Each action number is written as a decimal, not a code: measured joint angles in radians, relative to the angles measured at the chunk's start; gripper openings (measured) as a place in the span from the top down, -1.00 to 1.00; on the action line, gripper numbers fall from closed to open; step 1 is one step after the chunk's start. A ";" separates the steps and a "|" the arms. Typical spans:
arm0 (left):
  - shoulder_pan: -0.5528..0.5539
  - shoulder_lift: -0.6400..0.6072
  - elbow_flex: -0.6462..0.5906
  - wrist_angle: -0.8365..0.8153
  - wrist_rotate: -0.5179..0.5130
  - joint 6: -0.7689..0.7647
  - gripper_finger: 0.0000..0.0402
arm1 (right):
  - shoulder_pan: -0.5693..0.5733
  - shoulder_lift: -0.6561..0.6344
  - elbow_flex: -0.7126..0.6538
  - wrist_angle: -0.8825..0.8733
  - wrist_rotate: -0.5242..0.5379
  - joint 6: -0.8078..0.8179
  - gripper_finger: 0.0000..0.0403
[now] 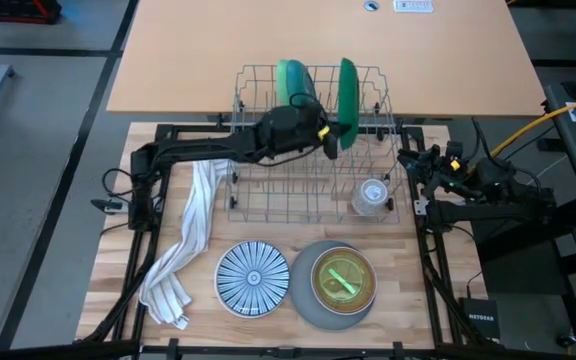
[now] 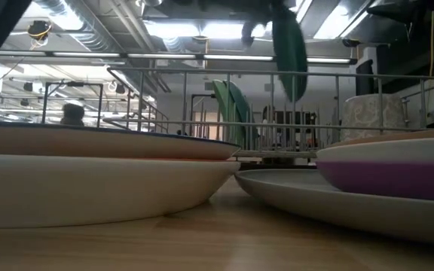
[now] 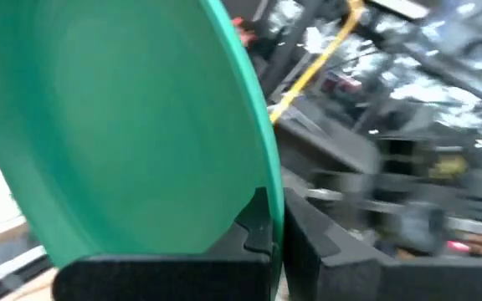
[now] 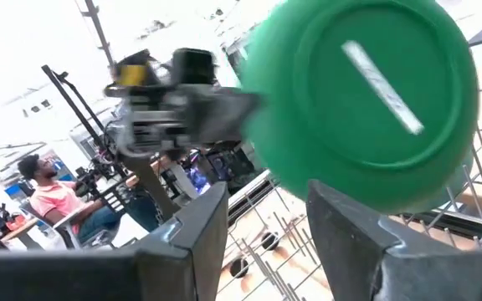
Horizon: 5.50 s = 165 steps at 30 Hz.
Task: Sort dishes
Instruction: Put the green plate into the dish rack
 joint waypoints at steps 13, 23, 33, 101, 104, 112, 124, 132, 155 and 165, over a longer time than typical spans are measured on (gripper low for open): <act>0.138 0.103 0.000 0.125 0.081 -0.140 1.00 | 0.000 0.000 0.000 -0.051 0.009 -0.001 0.18; 0.152 0.110 0.000 0.196 0.108 -0.125 1.00 | 0.000 0.000 0.000 -0.056 0.008 -0.001 0.18; 0.157 0.110 0.000 0.151 0.065 -0.054 1.00 | 0.000 0.000 0.000 -0.127 0.008 0.002 0.18; 0.159 0.110 0.000 -0.082 0.025 0.280 0.99 | 0.000 0.000 0.000 -0.133 0.008 0.016 0.18; 0.167 0.110 0.000 -0.079 0.028 0.282 0.99 | 0.000 0.000 0.000 -0.133 0.008 0.016 0.18; 0.177 0.110 0.000 -0.041 0.079 0.299 0.99 | 0.000 0.000 0.000 -0.133 0.008 0.016 0.18; 0.177 0.115 0.000 -0.022 0.118 0.297 1.00 | 0.000 0.000 0.000 -0.133 0.008 0.016 0.18; 0.190 0.175 0.000 0.041 0.117 0.245 1.00 | 0.000 0.000 0.000 -0.138 0.008 0.039 0.18; 0.200 0.169 0.000 -0.135 0.117 0.167 0.89 | 0.000 0.000 0.000 -0.205 0.009 0.038 0.18; 0.200 0.169 0.000 -0.134 0.114 -0.036 0.73 | 0.000 0.000 0.000 -0.205 0.008 0.038 0.18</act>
